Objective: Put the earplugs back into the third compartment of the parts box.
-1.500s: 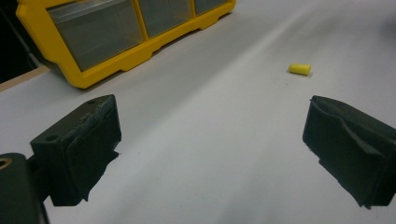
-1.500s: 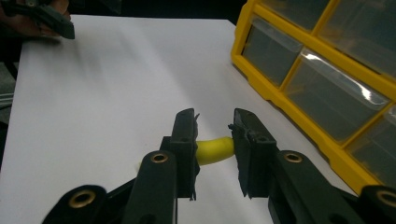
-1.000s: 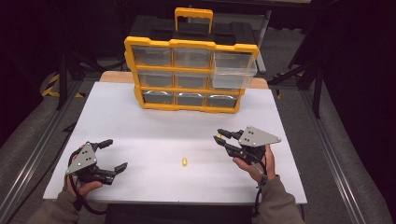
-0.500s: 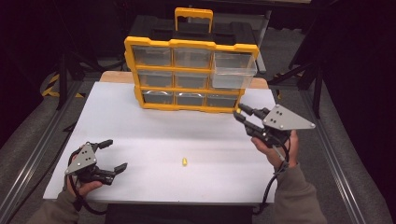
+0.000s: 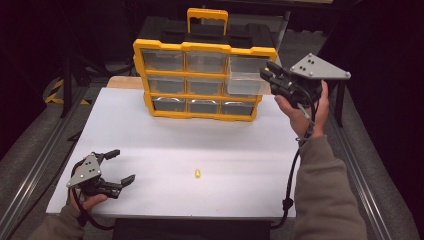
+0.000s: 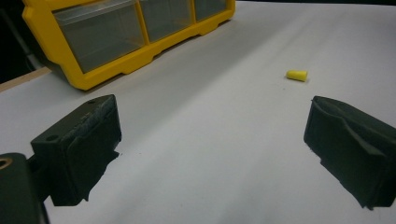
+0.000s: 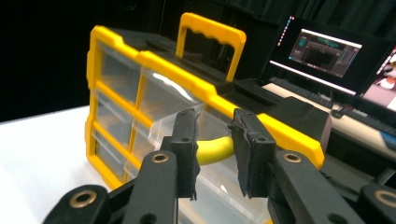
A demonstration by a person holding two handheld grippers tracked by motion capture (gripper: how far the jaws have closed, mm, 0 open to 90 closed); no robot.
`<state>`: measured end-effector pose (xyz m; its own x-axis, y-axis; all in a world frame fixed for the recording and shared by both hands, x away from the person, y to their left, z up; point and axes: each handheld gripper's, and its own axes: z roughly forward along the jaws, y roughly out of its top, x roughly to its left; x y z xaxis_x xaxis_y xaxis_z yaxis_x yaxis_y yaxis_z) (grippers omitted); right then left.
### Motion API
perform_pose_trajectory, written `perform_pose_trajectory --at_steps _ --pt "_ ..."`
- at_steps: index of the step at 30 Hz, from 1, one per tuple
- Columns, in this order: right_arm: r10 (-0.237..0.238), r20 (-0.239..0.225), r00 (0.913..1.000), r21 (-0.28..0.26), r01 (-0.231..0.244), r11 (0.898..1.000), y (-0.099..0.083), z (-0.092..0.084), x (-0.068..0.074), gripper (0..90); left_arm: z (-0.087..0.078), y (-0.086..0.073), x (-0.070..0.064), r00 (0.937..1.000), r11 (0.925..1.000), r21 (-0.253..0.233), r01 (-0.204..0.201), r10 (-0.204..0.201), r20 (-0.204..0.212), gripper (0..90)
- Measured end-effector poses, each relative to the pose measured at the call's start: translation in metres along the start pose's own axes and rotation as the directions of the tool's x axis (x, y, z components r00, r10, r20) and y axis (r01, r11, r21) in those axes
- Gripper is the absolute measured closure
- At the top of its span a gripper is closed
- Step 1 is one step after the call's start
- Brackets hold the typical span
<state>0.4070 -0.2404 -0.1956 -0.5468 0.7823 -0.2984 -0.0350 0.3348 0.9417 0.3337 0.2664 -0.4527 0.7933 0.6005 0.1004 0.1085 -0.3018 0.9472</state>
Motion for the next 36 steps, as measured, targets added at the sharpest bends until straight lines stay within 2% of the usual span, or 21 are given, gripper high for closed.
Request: perform_pose_trajectory --at_steps 5,8,16,21,24,28,31,36 --pt "0.009 0.016 0.9998 0.027 -0.009 1.0 0.008 0.02 -0.007 71.6 0.0 0.0 0.0 1.0 1.0 0.006 -0.006 0.006 0.003 5.0" --pt "0.039 0.029 0.9988 0.047 -0.04 0.998 0.01 0.033 -0.012 71.3 -0.001 0.0 0.0 1.0 1.0 0.003 -0.002 0.002 0.005 5.0" --pt "0.08 0.073 0.9941 0.102 -0.087 0.991 0.003 0.057 -0.023 70.3 -0.001 -0.001 0.001 1.0 1.0 0.0 0.004 -0.004 0.007 5.0" --pt "0.105 0.104 0.989 0.114 -0.117 0.987 -0.003 0.06 -0.029 68.7 -0.003 0.0 0.0 0.9999 0.9996 -0.028 0.011 -0.01 0.007 5.0" --pt "0.119 0.122 0.9854 0.128 -0.134 0.983 -0.007 0.062 -0.033 67.0 -0.002 0.001 -0.002 0.9999 0.9998 -0.02 -0.002 0.002 0.013 4.7" --pt "0.123 0.137 0.9829 0.139 -0.142 0.98 -0.009 0.064 -0.034 66.1 -0.002 0.0 -0.001 0.9999 0.9997 -0.023 0.001 -0.001 0.012 4.6" --pt "0.117 0.144 0.9826 0.14 -0.138 0.981 -0.008 0.064 -0.033 62.6 -0.002 0.001 -0.002 0.9999 0.9998 -0.017 -0.006 0.007 0.014 5.1" --pt "0.104 0.141 0.9846 0.108 -0.12 0.987 -0.005 0.056 -0.028 57.2 -0.002 0.0 -0.002 0.9999 0.9998 -0.016 -0.006 0.007 0.013 5.1"
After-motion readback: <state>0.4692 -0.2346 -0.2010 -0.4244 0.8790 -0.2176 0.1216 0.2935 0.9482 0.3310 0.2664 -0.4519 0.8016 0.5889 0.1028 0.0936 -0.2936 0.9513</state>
